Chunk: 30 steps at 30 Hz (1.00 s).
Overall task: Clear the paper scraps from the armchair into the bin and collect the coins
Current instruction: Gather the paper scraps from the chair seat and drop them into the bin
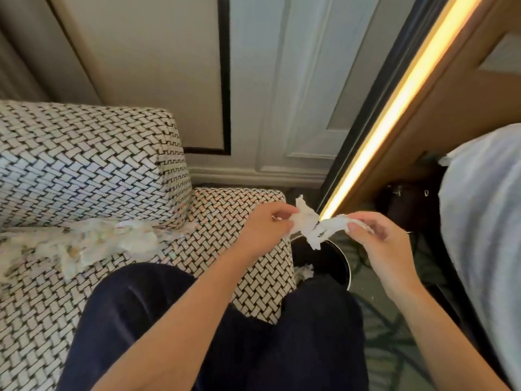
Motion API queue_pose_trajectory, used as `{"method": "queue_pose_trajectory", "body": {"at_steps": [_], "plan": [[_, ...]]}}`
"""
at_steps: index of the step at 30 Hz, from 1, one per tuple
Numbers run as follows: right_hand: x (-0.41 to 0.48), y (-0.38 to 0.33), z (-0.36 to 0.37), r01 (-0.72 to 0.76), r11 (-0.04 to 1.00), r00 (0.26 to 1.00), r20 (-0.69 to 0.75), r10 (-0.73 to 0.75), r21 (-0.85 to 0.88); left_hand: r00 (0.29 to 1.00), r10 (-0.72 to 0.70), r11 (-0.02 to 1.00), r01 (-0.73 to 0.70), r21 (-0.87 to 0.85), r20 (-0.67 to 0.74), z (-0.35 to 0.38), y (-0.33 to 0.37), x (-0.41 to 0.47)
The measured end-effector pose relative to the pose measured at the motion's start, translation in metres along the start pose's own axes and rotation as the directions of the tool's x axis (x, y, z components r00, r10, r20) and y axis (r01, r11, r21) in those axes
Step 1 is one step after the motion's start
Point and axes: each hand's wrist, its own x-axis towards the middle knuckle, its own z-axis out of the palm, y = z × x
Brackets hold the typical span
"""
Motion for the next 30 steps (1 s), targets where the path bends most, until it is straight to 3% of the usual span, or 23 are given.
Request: {"method": "queue_pose_trajectory", "body": {"at_steps": [11, 19, 24, 30], "plan": [[0.026, 0.083, -0.02, -0.23, 0.973, 0.972, -0.049, 0.23, 0.005, 0.976, -0.112, 0.977, 0.074, 0.2, 0.186, 0.072, -0.007, 0.047], [0.041, 0.106, -0.008, -0.29, 0.946, 0.95, 0.073, 0.302, -0.147, 0.966, -0.185, 0.969, 0.148, 0.199, 0.179, 0.066, -0.028, 0.047], [0.047, 0.103, -0.005, -0.36, 0.906, 0.872, 0.266, 0.411, -0.222, 0.965, -0.204, 0.968, 0.174, 0.181, 0.164, 0.055, -0.032, 0.041], [0.044, 0.079, -0.008, -0.369, 0.904, 0.865, 0.277, 0.419, -0.218, 0.967, -0.201, 0.972, 0.176, 0.159, 0.16, 0.045, -0.03, 0.031]]}}
